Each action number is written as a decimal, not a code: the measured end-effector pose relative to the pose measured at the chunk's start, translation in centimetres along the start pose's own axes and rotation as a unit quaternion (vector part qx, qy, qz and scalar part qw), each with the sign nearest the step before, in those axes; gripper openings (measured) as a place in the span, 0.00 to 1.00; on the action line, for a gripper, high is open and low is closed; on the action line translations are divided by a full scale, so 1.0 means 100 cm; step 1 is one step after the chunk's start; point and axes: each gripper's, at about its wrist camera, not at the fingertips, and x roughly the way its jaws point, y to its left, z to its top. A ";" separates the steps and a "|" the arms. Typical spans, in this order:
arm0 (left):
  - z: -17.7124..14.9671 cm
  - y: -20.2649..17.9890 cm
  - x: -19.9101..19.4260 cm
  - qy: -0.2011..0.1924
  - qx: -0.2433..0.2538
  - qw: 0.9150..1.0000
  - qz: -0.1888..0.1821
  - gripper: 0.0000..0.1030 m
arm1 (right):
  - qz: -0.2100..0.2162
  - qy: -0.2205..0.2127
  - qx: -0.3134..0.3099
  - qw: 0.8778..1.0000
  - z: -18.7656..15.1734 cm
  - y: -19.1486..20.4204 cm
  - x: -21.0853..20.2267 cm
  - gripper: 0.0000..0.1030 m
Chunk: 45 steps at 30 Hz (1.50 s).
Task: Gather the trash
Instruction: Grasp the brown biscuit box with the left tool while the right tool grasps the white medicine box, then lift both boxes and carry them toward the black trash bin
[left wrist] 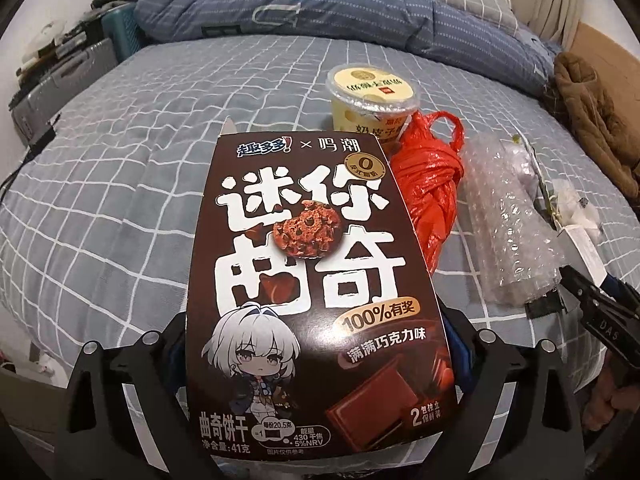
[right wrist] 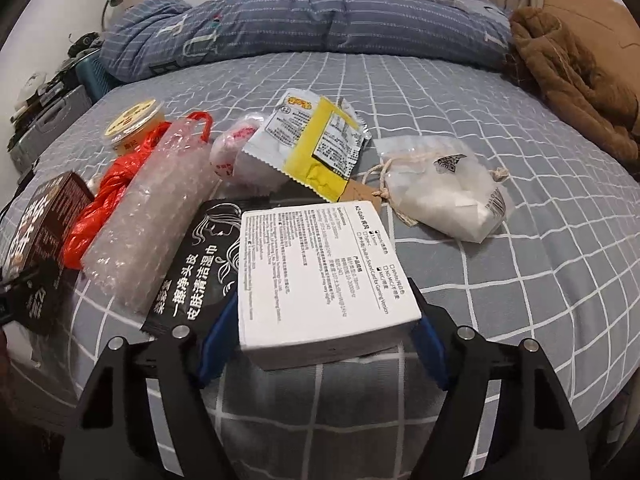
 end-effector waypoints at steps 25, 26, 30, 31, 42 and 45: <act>0.000 0.005 -0.005 -0.010 0.004 1.000 -0.014 0.89 | -0.024 -0.026 0.016 0.999 0.013 0.011 -0.008 0.71; 0.000 0.005 -0.007 -0.012 0.005 1.000 -0.015 0.89 | -0.024 -0.028 0.015 0.999 0.014 0.012 -0.011 0.71; -0.001 0.005 -0.018 -0.017 0.007 1.000 -0.016 0.89 | -0.023 -0.040 0.012 0.999 0.017 0.014 -0.028 0.71; -0.001 0.005 -0.021 -0.018 0.006 1.000 -0.018 0.89 | -0.023 -0.042 0.012 0.999 0.018 0.014 -0.033 0.71; -0.006 0.007 -0.051 -0.034 0.009 0.999 -0.029 0.89 | -0.019 -0.068 0.002 0.997 0.017 0.022 -0.079 0.71; -0.009 0.006 -0.061 -0.040 0.012 0.999 -0.035 0.89 | -0.016 -0.074 0.000 0.997 0.014 0.026 -0.092 0.71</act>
